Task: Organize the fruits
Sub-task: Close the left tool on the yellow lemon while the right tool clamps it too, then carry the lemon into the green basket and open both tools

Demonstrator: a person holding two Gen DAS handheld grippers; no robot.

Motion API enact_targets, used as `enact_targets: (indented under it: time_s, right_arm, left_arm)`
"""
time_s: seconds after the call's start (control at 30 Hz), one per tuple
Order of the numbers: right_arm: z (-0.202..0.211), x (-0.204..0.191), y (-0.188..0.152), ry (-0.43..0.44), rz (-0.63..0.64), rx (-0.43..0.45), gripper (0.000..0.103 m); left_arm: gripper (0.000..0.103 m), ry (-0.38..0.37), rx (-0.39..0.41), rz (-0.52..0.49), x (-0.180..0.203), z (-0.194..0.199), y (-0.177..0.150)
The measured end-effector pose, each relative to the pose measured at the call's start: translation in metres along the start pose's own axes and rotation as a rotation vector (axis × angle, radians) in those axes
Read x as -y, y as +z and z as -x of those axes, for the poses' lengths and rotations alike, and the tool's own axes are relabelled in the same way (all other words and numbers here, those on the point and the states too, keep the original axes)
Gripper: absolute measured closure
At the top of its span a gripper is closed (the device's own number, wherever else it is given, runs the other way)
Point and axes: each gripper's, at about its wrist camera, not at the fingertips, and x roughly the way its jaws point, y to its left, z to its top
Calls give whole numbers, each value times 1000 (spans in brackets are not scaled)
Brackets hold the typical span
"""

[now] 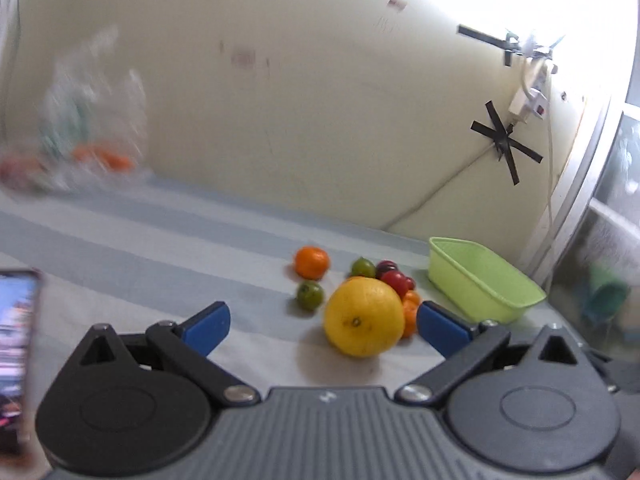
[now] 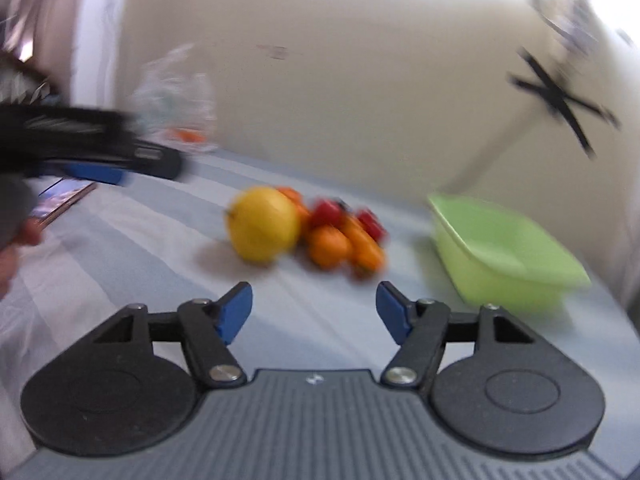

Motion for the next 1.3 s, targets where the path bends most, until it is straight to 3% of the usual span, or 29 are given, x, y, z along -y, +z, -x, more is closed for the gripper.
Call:
enact_targets:
  time_s: [0.13,0.27,0.4,0.73,0.87,0.97,1.13,1.27,1.3]
  right_arm:
    - [-31,-11,18,57,63,4,38]
    - [-56,-11,26,91,32,-35,38]
    - [-72,-9,28,121,1,-47,43]
    - [-66,-10,25,134,-18,-10,45]
    - [-36,2,25,53,12,92,45]
    - [-23,31,27,-4,-37,127,46]
    - [-11,93,27,-143,-111,168,46]
    - [-15,148,26,-213,-196,167,48]
    - [-20,158,25,-226,-210,157,53]
  left_arm:
    - [1,-121,-40,79,-12,-37,8]
    - [10,-180,-101,104,-6,-57,-3]
    - [21,-201,-125,107,-4,-68,-10]
    - [28,-159,-110,77,19,-51,-23]
    - [28,-227,-104,69,47,-49,-15]
    - [28,-270,-106,-16,84,-64,0]
    - [29,-342,-107,-159,155,-100,17]
    - [30,-372,-152,-198,202,-139,20]
    - [34,-371,-159,-208,210,-147,20]
